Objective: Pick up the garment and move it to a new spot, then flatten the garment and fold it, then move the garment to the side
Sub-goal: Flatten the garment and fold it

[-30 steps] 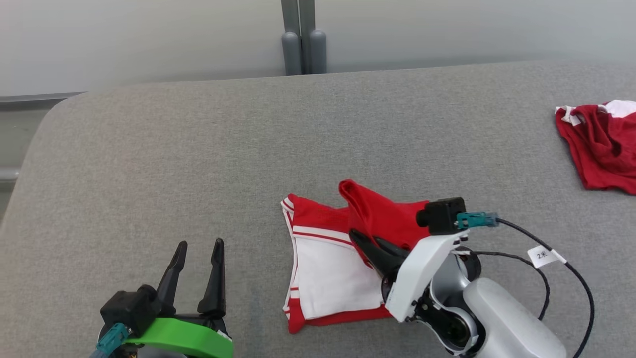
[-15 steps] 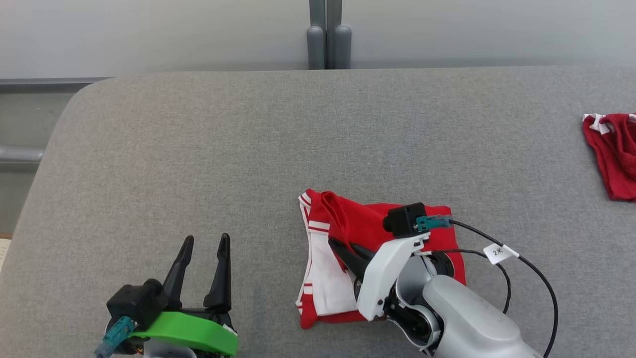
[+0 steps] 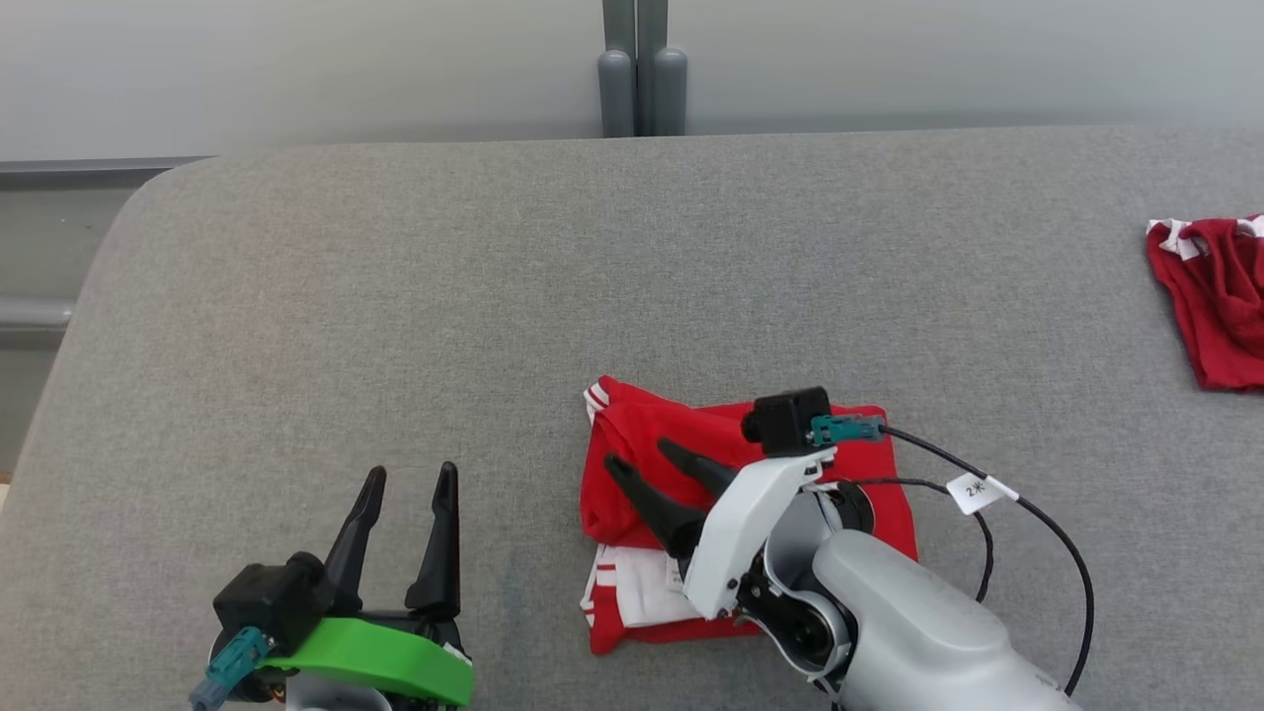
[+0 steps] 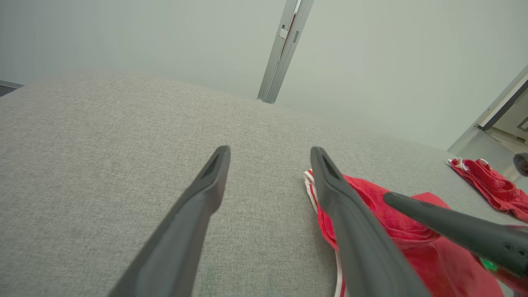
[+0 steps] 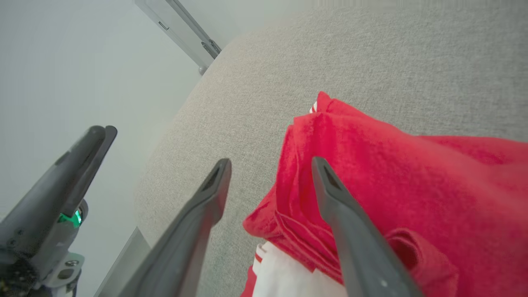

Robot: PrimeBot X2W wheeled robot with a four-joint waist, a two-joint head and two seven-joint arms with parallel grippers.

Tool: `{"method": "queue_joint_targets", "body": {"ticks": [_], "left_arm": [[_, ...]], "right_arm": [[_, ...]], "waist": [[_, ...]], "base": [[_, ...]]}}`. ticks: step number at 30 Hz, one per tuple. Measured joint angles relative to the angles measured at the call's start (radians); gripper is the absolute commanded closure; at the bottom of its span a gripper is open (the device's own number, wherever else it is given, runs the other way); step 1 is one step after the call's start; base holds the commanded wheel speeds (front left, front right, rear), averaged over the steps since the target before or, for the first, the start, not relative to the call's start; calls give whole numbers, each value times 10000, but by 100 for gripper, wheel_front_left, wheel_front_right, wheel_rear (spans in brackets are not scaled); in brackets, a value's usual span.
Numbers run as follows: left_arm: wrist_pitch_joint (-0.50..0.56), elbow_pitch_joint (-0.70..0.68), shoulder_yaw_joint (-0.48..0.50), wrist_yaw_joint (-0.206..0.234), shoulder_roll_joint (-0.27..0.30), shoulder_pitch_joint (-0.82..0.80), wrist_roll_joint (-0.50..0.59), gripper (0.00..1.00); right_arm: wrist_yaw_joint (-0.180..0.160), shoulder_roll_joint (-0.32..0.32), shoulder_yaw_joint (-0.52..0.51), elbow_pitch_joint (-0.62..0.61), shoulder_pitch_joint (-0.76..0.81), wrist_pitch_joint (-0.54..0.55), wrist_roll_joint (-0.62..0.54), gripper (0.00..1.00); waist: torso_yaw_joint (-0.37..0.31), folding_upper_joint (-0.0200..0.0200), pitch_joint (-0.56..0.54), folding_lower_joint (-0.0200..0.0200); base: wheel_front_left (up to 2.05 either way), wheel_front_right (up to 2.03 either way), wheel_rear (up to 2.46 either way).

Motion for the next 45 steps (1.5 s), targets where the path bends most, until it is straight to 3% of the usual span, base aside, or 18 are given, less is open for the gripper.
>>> {"method": "queue_joint_targets", "body": {"ticks": [5, 9, 19, 20, 21, 22, 25, 26, 35, 45], "left_arm": [[0, -13, -21, -4, -17, 1, 19, 0], [0, -33, -71, -6, -17, 5, 84, 0], [2, -84, -259, -4, -36, 28, 94, 0], [12, -86, -272, -4, -36, 28, 94, 0], [13, -86, -276, -4, -35, 27, 94, 0], [13, -90, -278, -4, -33, 28, 94, 0], [13, -98, -268, 0, -21, 27, 90, 0], [13, -100, -265, 2, -15, 28, 90, 0], [13, -105, -265, 54, 10, 33, 75, 0], [13, -138, -182, 88, 67, 60, 15, 0]], "right_arm": [[0, -31, -151, -324, -149, -633, 104, 0], [0, -414, -523, -529, -235, -1342, -173, 0], [0, -1083, -1526, -702, 241, -2401, -2067, 0], [0, -1129, -1592, -690, 383, -2433, -2255, 2], [0, -1189, -1651, -667, 514, -2443, -2470, 16], [0, -1239, -1689, -637, 621, -2454, -2644, 49], [0, -1296, -1712, -533, 897, -2483, -2953, 75], [0, -1313, -1685, -489, 953, -2485, -3062, 98], [0, -1168, -853, 347, 1233, -2523, -3381, 100], [0, -370, 1018, 1174, 951, -2539, -2717, 100]], "waist": [[-99, 0, -8, 0], [-185, 0, -33, 0], [-375, 0, -49, 0], [-370, 0, -42, 0], [-360, 0, -37, 0], [-345, 0, -31, 0], [-299, 0, -17, 0], [-286, 0, -17, 0], [-43, 0, -93, 0], [266, 0, -176, 0]], "base": [[0, 0, 0], [0, 0, 0], [0, 0, 0], [0, 0, 0], [0, 0, 0], [0, 0, 0], [0, 0, 0], [0, 0, 0], [0, 0, 0], [0, 0, 0]]}}
